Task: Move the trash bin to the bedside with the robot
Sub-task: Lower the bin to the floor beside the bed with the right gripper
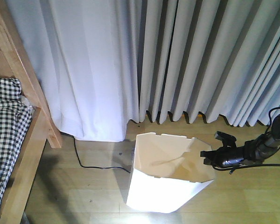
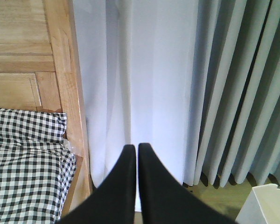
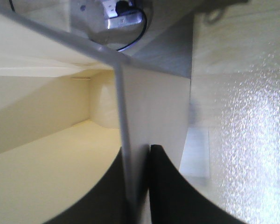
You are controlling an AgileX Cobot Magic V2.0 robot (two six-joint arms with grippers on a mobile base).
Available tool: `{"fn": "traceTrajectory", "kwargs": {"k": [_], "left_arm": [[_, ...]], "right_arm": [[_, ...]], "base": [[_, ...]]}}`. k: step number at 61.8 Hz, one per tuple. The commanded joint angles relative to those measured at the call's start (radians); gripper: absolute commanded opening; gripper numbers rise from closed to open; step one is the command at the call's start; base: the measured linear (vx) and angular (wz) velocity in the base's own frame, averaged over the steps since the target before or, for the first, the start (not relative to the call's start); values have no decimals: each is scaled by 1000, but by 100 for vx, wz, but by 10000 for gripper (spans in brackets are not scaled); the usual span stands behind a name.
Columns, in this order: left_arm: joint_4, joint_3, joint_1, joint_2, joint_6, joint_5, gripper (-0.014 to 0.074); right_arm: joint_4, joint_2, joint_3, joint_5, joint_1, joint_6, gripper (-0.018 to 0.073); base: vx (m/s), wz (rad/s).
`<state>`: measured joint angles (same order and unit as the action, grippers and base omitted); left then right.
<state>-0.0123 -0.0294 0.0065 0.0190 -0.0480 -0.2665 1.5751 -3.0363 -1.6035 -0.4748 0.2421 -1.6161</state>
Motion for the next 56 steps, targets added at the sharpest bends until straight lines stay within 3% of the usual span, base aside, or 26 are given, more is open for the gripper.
{"fn": "traceTrajectory", "kwargs": {"k": [1,40,56], "left_arm": [[-4,-29,-2,10,-8,73,-6],[-4,-29,-2,10,-8,73,-6],[-4,-29,-2,10,-8,73,-6]], "right_arm": [[67,67,-52,-215,-3,31,-3],[23,-47,-245,-95,-119,34,17],[5,-66,-245,-92,-117,109,123]], "base": [[0,0],[0,0],[0,0]]}}
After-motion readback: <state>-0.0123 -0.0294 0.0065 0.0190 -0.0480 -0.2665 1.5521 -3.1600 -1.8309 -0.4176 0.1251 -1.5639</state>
